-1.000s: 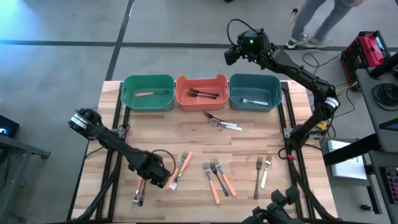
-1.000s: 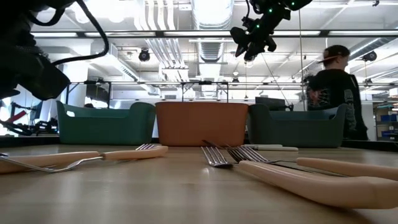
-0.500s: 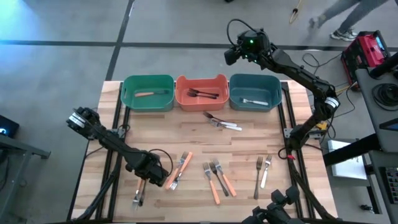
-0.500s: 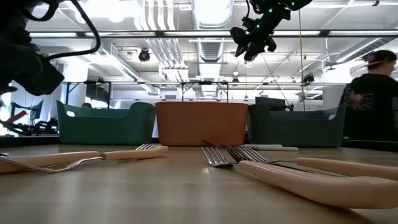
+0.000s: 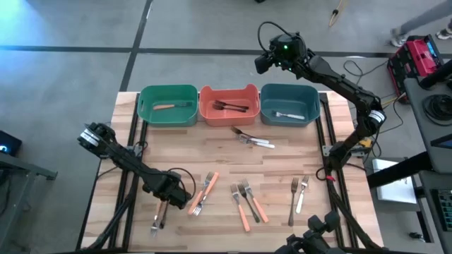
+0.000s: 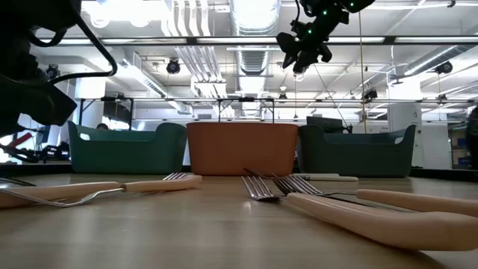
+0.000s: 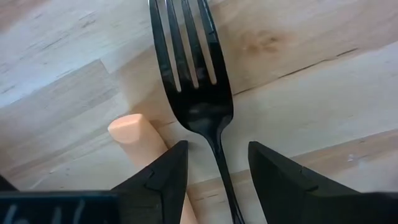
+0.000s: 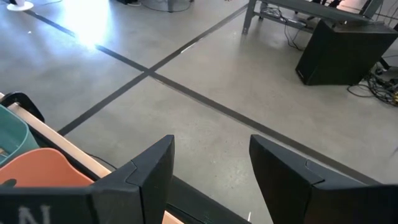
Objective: Sort silverware by color (type)
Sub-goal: Put the black fork into the orange bin
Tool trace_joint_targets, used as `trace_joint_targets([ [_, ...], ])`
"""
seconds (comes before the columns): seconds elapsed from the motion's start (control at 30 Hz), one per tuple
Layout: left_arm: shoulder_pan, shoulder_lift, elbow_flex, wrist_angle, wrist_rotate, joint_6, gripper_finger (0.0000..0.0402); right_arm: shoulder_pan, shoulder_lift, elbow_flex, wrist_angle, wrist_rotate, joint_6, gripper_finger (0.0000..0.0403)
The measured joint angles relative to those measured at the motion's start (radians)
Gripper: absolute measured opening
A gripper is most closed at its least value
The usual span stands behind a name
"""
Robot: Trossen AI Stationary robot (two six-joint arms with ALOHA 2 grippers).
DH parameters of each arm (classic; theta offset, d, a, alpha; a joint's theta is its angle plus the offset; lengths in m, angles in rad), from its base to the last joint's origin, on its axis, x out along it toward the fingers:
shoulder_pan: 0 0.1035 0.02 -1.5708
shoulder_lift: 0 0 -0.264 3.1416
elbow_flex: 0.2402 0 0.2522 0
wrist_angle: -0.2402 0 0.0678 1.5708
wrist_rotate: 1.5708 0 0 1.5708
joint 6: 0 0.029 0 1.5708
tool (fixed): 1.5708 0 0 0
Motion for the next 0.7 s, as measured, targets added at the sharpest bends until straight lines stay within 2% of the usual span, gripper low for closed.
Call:
trace_joint_targets([
  [0.2, -0.001, 0.003, -0.001, 0.006, -0.02, 0.004, 0.0125, 0.0, 0.0, 0.0, 0.0, 0.0, 0.0, 0.0201],
  [0.57, 0.0, 0.004, -0.004, 0.041, -0.027, 0.003, 0.0015, 0.0, 0.0, 0.0, 0.0, 0.0, -0.002, 0.0201],
  [0.7, 0.0, 0.002, -0.001, 0.052, -0.027, 0.003, 0.0005, 0.0, 0.0, 0.0, 0.0, 0.0, -0.013, 0.0201],
])
